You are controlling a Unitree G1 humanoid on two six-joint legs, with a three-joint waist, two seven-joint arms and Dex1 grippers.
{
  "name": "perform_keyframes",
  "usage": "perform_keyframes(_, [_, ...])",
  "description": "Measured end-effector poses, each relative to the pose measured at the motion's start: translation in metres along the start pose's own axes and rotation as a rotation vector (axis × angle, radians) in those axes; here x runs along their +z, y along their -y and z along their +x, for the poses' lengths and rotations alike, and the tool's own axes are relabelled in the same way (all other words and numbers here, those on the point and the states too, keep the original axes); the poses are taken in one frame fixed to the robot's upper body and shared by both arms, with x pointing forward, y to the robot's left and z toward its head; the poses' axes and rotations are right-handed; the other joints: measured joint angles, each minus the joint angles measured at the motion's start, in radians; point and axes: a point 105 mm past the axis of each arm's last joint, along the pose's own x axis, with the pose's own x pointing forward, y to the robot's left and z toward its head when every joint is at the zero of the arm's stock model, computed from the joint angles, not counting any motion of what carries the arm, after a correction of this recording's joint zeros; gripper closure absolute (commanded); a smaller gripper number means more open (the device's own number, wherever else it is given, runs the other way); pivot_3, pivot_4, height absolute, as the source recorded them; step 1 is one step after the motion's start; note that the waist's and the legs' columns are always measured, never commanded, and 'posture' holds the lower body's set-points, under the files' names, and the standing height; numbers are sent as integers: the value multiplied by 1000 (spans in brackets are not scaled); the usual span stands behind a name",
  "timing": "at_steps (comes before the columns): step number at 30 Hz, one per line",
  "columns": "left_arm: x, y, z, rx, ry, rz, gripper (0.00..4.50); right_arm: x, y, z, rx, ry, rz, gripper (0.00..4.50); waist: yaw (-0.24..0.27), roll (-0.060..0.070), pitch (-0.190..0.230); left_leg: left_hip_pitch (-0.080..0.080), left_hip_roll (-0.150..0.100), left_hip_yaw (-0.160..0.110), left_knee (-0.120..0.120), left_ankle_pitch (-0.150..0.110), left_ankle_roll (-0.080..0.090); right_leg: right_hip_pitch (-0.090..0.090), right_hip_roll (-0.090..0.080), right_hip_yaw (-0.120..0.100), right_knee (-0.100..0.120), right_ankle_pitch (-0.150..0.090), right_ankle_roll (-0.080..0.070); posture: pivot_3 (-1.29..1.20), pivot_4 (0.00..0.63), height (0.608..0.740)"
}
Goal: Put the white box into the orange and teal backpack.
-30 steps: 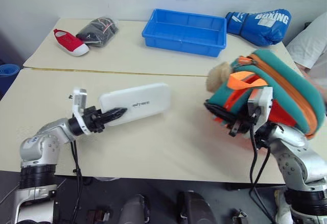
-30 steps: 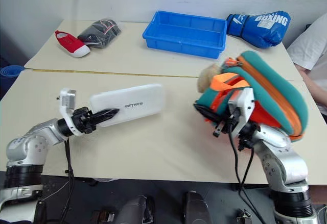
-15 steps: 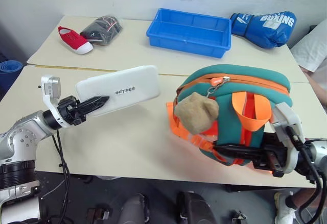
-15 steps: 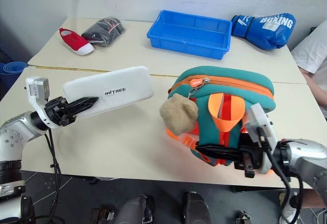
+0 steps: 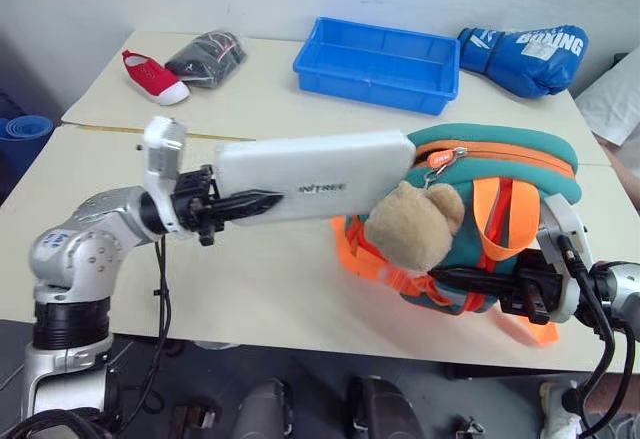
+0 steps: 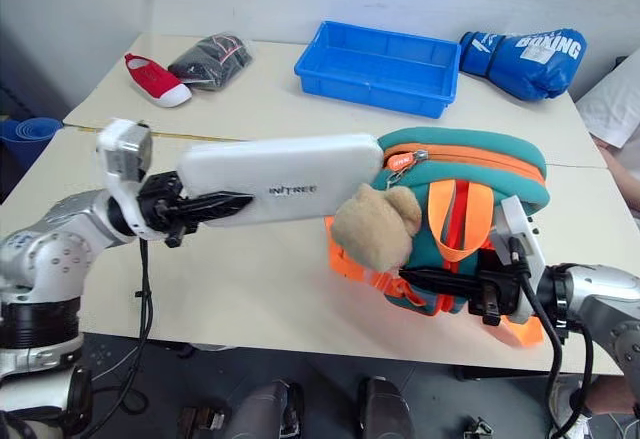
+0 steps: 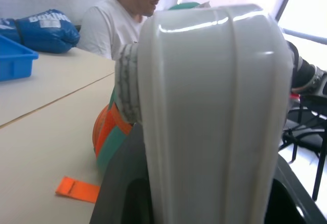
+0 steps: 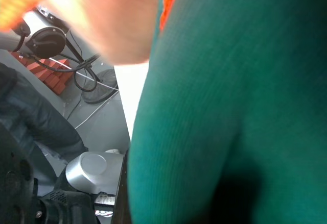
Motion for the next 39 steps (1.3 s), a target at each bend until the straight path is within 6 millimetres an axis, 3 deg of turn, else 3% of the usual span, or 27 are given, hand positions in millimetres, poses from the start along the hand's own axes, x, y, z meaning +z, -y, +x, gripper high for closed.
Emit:
perform_keyframes(4, [-10,-16,21,-33,-109,191,3163,-1,2,-1,-9,-6,-3,4478,18,0,0,0,0,1,1,0,1,0,0,0,0,0,0,0,150,740])
perform_keyframes(8, [-5,-30,64,-83,-138,275,3163,-2,2,-2,-7,-4,-6,4478,27,0,0,-5,0,0,8,-2,5,0,0,-1,0,2,3,0,150,740])
perform_keyframes(15, [0,-22,135,-257,-143,257,3163,-4,-1,-3,1,-8,6,4478,20,0,0,-12,0,0,14,-4,9,-3,1,-2,-2,4,7,0,150,740])
perform_keyframes(20, [-14,-20,177,-308,-186,272,3163,-4,-2,-2,-6,-11,-1,4478,23,0,0,-12,-1,-1,16,-4,10,-2,0,-5,-2,4,8,0,150,740])
perform_keyframes(23, [-25,-23,191,-286,-155,266,2206,-2,-2,0,-20,-7,-15,4500,23,-1,0,-14,-1,-3,16,-4,11,-3,-2,-6,-3,5,8,0,150,740])
perform_keyframes(26, [-19,-24,183,-307,-105,203,1360,-2,-2,3,-37,9,-19,4500,16,0,0,-15,-1,-3,16,-3,11,-4,-1,-6,-2,4,8,0,150,740])
perform_keyframes(29, [-13,-34,159,-304,-112,173,534,-2,-1,5,-57,18,-20,4500,8,0,1,-14,0,-3,16,-2,9,-4,0,-11,-1,4,8,0,150,740])
perform_keyframes(35, [-3,-54,89,-268,-145,270,534,-4,1,9,-97,51,-11,4500,1,0,0,-14,0,-4,16,-2,9,-4,-1,-14,-1,4,8,0,150,740])
perform_keyframes(39, [-4,-50,71,-285,-135,264,534,-1,2,12,-92,67,-16,4500,11,0,0,-15,-1,-4,16,-3,11,-3,-2,-14,-1,5,8,0,150,740])
